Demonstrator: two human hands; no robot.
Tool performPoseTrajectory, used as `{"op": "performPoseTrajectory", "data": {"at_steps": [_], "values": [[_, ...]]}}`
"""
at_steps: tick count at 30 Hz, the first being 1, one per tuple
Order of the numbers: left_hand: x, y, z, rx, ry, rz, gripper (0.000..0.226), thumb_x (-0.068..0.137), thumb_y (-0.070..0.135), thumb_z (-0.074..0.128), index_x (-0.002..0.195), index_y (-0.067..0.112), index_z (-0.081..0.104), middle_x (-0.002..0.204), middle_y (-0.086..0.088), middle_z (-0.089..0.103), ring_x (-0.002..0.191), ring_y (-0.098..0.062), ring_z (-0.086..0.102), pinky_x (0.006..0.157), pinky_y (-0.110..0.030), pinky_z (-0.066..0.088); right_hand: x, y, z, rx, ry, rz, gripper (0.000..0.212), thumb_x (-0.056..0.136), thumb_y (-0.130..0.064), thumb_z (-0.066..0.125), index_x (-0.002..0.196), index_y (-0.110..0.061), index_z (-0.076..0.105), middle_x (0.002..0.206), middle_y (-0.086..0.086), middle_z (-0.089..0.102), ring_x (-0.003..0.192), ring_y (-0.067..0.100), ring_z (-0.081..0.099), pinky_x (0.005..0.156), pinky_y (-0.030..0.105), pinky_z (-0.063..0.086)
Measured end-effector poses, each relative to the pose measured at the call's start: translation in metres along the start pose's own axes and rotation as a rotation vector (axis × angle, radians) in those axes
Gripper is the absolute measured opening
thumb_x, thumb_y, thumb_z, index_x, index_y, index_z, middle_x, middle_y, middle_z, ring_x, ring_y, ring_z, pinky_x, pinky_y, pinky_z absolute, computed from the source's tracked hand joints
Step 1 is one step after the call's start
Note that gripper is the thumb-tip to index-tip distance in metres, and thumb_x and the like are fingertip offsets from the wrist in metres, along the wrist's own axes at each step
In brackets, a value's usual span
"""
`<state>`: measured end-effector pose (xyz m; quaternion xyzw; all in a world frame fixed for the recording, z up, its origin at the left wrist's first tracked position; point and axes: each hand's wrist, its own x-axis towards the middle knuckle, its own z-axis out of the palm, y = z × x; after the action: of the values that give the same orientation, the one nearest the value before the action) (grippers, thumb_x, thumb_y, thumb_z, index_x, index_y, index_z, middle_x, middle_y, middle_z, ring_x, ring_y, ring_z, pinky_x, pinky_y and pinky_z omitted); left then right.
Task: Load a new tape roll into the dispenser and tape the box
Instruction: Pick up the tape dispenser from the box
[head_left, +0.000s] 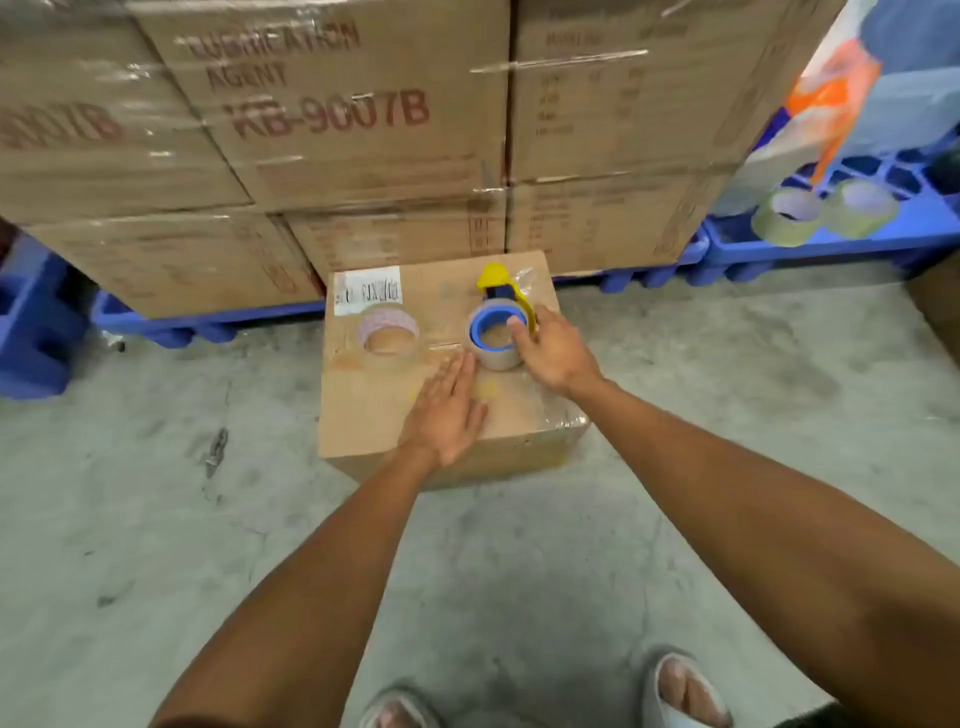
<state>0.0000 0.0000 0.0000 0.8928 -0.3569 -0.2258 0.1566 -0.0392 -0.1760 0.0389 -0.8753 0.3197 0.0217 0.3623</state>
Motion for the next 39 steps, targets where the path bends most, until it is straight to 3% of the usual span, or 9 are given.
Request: {"op": "performPoseTrajectory", "data": {"at_steps": [4, 8, 13, 19, 24, 27, 30, 34, 39], "values": [[0.011, -0.011, 0.017, 0.142, 0.115, 0.038, 0.066, 0.103, 0.042, 0.031, 0.159, 0.013, 0.010, 0.168, -0.004, 0.004, 0.156, -0.018, 0.003, 0.125, -0.034, 0.001, 0.023, 0.007, 0.016, -0.011, 0.095, 0.030, 0.056, 0.095, -0.054, 0.040, 0.122, -0.010, 0.062, 0.127, 0.019, 0.061, 0.120, 0.038, 0.056, 0.096, 0.046, 0.048], [0.013, -0.011, 0.019, 0.095, 0.147, 0.059, 0.062, 0.102, 0.039, 0.037, 0.157, 0.013, 0.022, 0.166, -0.004, 0.018, 0.154, -0.019, 0.013, 0.124, -0.032, 0.007, 0.030, 0.013, 0.022, -0.015, 0.144, 0.021, 0.048, 0.102, -0.037, 0.032, 0.127, -0.006, 0.060, 0.135, 0.023, 0.058, 0.126, 0.040, 0.052, 0.100, 0.044, 0.042], [0.027, 0.002, 0.005, -0.315, 0.272, -0.037, 0.060, 0.095, 0.048, 0.022, 0.127, 0.014, 0.060, 0.137, -0.010, 0.060, 0.130, -0.030, 0.051, 0.112, -0.044, 0.036, 0.021, 0.018, 0.022, 0.005, 0.203, -0.038, 0.046, 0.103, -0.037, 0.029, 0.130, -0.014, 0.057, 0.132, 0.020, 0.062, 0.125, 0.041, 0.051, 0.097, 0.045, 0.042], [0.039, 0.035, -0.016, -0.678, 0.347, -0.227, 0.029, 0.096, 0.032, 0.048, 0.118, 0.016, 0.060, 0.111, -0.010, 0.069, 0.104, -0.032, 0.065, 0.097, -0.048, 0.052, 0.006, 0.014, 0.018, 0.123, 0.221, -0.114, 0.041, 0.102, -0.036, 0.035, 0.134, -0.022, 0.057, 0.129, 0.015, 0.065, 0.123, 0.040, 0.053, 0.100, 0.041, 0.039], [0.045, 0.043, -0.022, -0.926, 0.402, -0.213, 0.030, 0.102, 0.010, 0.040, 0.127, 0.015, 0.057, 0.105, -0.008, 0.062, 0.070, -0.023, 0.065, 0.081, -0.045, 0.062, 0.008, 0.020, 0.004, 0.591, 0.092, -0.115, 0.034, 0.090, -0.031, 0.066, 0.123, -0.023, 0.063, 0.112, 0.004, 0.074, 0.101, 0.020, 0.069, 0.089, 0.032, 0.052], [0.044, 0.040, -0.030, -0.844, 0.483, -0.155, 0.032, 0.101, 0.007, 0.039, 0.123, 0.016, 0.059, 0.103, -0.002, 0.063, 0.080, -0.019, 0.064, 0.071, -0.026, 0.057, 0.009, 0.024, -0.010, 0.838, -0.049, -0.137, 0.035, 0.083, -0.011, 0.075, 0.115, -0.022, 0.064, 0.098, 0.000, 0.072, 0.085, 0.017, 0.065, 0.083, 0.035, 0.050], [0.046, 0.031, -0.036, -0.750, 0.518, -0.114, 0.032, 0.102, 0.010, 0.040, 0.125, 0.017, 0.061, 0.114, 0.000, 0.067, 0.105, -0.022, 0.061, 0.087, -0.029, 0.046, 0.005, 0.024, -0.023, 0.875, -0.147, -0.162, 0.048, 0.081, 0.007, 0.061, 0.111, -0.031, 0.064, 0.084, 0.000, 0.063, 0.081, 0.024, 0.056, 0.082, 0.040, 0.047], [0.044, 0.041, -0.043, -0.708, 0.593, -0.019, 0.036, 0.102, 0.009, 0.038, 0.128, 0.018, 0.061, 0.117, 0.006, 0.066, 0.110, -0.016, 0.059, 0.098, -0.030, 0.046, 0.000, 0.011, -0.026, 0.732, -0.066, -0.144, 0.045, 0.089, 0.006, 0.055, 0.096, -0.038, 0.058, 0.084, -0.004, 0.054, 0.083, 0.020, 0.054, 0.083, 0.039, 0.050], [0.040, 0.045, -0.048, -0.663, 0.656, 0.100, 0.037, 0.103, 0.008, 0.036, 0.126, 0.018, 0.063, 0.116, 0.009, 0.065, 0.110, -0.011, 0.057, 0.097, -0.027, 0.045, 0.007, 0.012, -0.018, 0.693, 0.006, -0.119, 0.041, 0.082, 0.006, 0.056, 0.108, -0.027, 0.057, 0.074, -0.003, 0.049, 0.078, 0.019, 0.052, 0.096, 0.050, 0.053]]}}
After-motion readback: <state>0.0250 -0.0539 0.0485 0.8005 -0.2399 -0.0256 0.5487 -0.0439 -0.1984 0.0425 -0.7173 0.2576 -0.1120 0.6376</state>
